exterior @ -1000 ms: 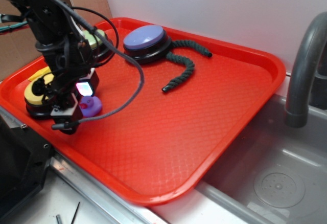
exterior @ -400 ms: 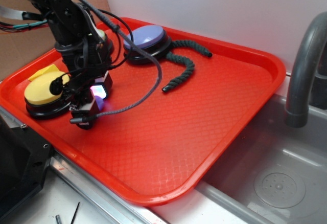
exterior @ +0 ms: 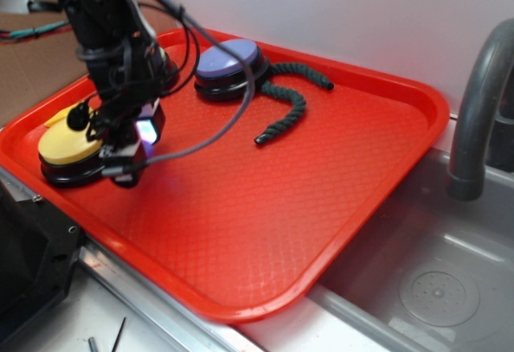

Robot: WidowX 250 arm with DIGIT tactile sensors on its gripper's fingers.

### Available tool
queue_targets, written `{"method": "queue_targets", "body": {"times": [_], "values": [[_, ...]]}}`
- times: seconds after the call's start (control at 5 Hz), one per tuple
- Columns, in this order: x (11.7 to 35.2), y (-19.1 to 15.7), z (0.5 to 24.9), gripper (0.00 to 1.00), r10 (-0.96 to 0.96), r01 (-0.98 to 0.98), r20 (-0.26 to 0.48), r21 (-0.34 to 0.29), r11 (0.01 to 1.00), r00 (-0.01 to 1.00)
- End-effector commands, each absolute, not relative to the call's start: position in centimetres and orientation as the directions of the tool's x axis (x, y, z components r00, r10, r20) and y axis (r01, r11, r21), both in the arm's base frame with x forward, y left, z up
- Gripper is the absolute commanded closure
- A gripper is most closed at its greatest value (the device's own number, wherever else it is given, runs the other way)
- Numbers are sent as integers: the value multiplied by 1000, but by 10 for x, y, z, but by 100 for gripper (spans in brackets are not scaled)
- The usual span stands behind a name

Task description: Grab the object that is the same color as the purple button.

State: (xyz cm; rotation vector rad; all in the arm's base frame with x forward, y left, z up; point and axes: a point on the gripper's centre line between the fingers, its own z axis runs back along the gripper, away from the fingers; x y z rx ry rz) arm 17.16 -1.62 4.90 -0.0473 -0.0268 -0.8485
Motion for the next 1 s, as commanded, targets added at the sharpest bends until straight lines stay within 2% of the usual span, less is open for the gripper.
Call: {"method": "queue_targets", "body": {"times": [0.0,0.2,0.4,0.6,0.8], "values": [[208,-81,149,100,-567,575,-95,129,808,818],[205,-71,203,100,-389,387,-12,-63,920,921],[198,-63,219,100,-251,253,26,-123,960,968],[198,-66,228,100,-197,204,66,-119,972,978],[203,-69,223,100,-171,180,98,-103,978,980]]}}
